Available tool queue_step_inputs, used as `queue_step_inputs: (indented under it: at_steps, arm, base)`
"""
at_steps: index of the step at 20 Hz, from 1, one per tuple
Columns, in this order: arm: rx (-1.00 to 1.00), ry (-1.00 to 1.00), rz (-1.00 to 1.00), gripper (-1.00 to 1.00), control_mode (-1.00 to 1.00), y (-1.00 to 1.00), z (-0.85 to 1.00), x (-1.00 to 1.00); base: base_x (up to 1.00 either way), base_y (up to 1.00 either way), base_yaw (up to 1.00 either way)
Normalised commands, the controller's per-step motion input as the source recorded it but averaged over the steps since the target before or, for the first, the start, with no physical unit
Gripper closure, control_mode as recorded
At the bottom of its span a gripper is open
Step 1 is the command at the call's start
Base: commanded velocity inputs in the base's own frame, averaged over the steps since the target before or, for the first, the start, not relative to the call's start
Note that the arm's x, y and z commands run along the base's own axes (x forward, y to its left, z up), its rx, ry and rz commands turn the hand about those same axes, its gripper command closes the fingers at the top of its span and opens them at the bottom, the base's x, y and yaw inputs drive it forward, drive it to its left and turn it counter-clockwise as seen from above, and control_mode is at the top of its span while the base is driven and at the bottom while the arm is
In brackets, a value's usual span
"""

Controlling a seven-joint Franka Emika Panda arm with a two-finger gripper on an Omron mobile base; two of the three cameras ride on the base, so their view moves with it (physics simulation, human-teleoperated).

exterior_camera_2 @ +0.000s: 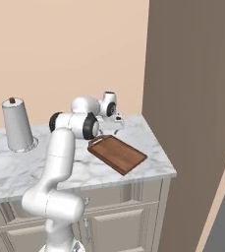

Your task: Move the cutting board and knife to the sink. Then move spray from the cabinet to the counter.

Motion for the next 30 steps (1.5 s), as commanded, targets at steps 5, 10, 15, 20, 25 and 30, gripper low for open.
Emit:
queue_step_inputs:
  at_steps: [5,10,15,20,25,30]
  arm:
    - [0.00,0.00,0.00,-1.00,-1.00,-0.38,-0.74,-1.00]
    - [0.00,-0.10,0.00,-1.00,-1.00,-0.47,-0.39,-1.00]
    - [0.01,-0.15,0.00,-1.00,-1.00,-0.51,-0.32,-1.00]
    - [0.02,-0.16,0.00,-1.00,-1.00,-0.45,-0.22,-0.92]
    - [0.00,-0.21,0.00,-1.00,-1.00,-0.04,-0.03,-0.13]
    - [0.00,-0.25,0.01,-1.00,-1.00,0.00,0.00,0.24]
  base:
    - [0.00,0.00,0.00]
    - [0.00,0.00,0.00]
    - [0.00,0.00,0.00]
    - [0.00,0.00,0.00]
    - [0.00,0.00,0.00]
    - [0.00,0.00,0.00]
